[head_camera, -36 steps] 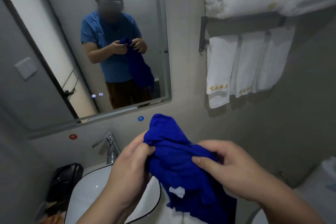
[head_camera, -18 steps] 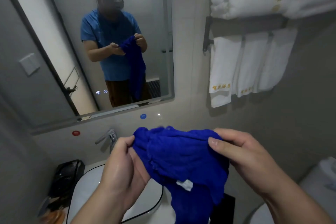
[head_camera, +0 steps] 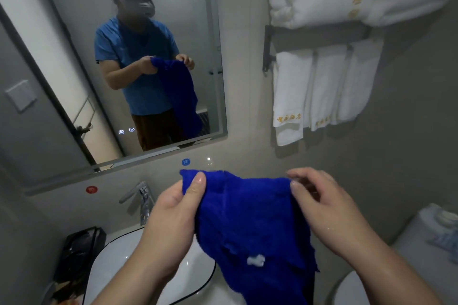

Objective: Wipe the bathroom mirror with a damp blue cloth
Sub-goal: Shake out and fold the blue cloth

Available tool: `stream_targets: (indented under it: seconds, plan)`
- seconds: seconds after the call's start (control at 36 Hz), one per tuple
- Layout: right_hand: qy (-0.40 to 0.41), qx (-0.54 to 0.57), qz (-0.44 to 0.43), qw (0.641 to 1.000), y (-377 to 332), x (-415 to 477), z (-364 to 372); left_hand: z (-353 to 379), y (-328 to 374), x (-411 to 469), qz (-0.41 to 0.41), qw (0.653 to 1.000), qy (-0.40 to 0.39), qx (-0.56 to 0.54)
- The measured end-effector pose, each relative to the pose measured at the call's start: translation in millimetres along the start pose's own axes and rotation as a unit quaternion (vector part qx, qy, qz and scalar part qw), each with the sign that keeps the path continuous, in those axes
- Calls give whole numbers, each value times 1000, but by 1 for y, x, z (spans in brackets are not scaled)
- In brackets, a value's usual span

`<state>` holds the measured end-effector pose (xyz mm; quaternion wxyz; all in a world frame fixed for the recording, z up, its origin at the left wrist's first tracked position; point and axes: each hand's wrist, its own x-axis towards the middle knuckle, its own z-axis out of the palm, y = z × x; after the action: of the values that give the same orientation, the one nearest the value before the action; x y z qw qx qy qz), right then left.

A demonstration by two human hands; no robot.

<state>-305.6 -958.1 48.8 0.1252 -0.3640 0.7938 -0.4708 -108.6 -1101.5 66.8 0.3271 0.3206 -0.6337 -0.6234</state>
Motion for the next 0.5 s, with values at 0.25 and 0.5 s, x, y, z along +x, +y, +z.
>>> stream_targets:
  seconds: [0.25, 0.5]
  plan:
    - [-191, 17, -38, 981, -16, -30, 39, 37, -14, -6, 80, 993, -84, -17]
    - [-295, -50, 48, 953, 40, 5, 18, 9, 7, 0, 77, 996, 30, -19]
